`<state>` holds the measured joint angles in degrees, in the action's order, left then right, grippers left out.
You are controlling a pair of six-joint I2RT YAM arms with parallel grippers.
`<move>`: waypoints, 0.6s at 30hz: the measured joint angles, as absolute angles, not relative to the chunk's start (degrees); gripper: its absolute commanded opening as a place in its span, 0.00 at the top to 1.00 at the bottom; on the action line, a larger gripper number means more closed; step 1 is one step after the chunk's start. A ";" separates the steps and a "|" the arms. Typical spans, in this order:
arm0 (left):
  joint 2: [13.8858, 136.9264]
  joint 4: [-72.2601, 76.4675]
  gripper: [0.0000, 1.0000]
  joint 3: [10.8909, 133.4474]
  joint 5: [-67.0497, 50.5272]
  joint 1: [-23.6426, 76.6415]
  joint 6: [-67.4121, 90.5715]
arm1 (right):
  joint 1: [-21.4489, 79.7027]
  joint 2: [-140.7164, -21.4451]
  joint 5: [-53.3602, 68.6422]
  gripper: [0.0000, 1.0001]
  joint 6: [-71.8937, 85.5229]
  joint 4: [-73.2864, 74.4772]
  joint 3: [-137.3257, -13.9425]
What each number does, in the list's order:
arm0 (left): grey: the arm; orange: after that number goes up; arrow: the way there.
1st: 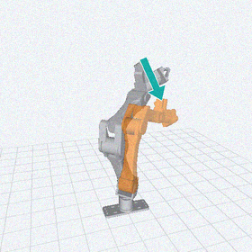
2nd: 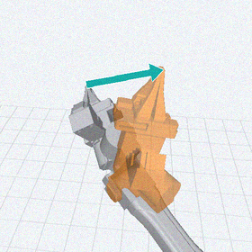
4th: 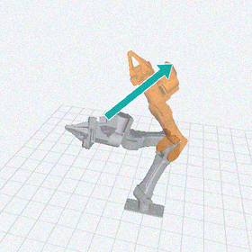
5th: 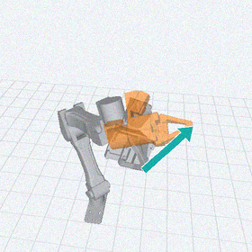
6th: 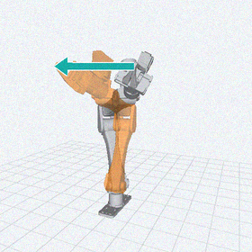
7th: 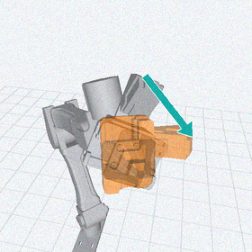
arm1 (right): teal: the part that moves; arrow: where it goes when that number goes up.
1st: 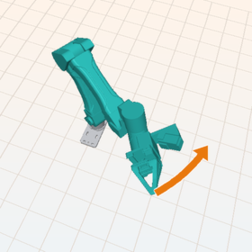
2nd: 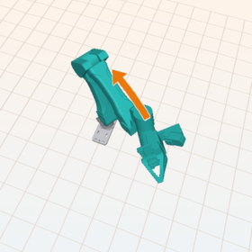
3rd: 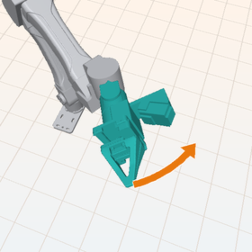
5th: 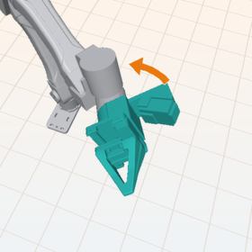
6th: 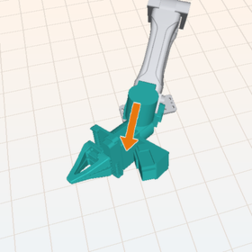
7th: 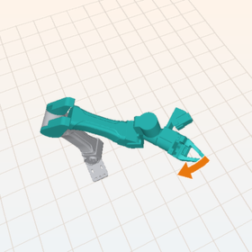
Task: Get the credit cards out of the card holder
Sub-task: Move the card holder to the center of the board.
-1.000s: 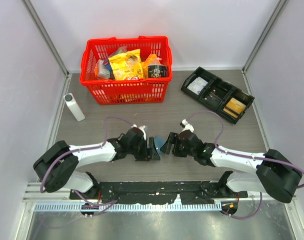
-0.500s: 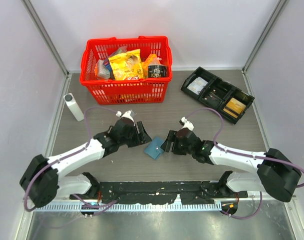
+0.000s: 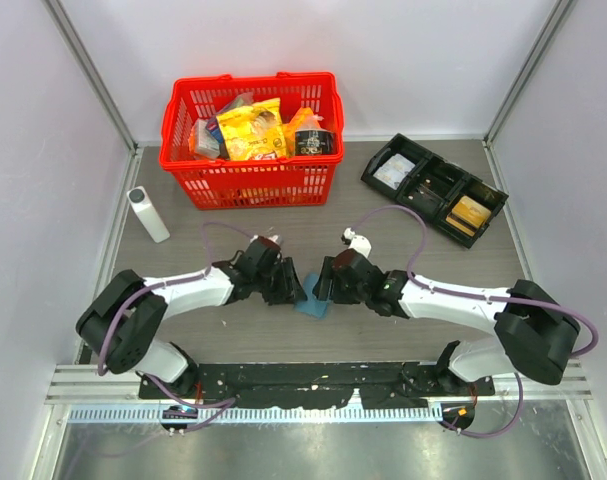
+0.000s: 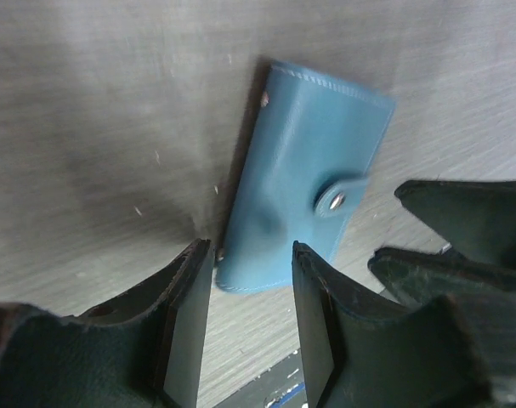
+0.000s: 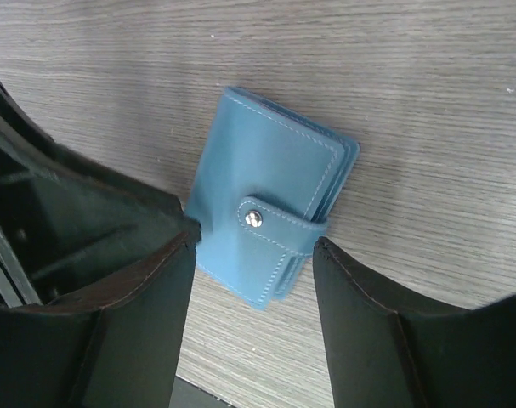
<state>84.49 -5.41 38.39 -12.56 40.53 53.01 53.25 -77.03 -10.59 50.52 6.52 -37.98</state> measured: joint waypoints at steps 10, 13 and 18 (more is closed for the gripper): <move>79.37 3.29 0.50 28.95 -8.99 49.17 66.06 | 56.25 -80.73 -14.06 0.52 48.25 13.82 -41.43; 74.52 2.33 0.49 26.74 -4.32 49.08 68.51 | 56.73 -81.45 -15.20 0.57 46.50 15.92 -43.92; 68.99 1.72 0.48 26.20 1.76 48.97 70.11 | 56.84 -83.85 -16.45 0.66 43.07 17.76 -48.86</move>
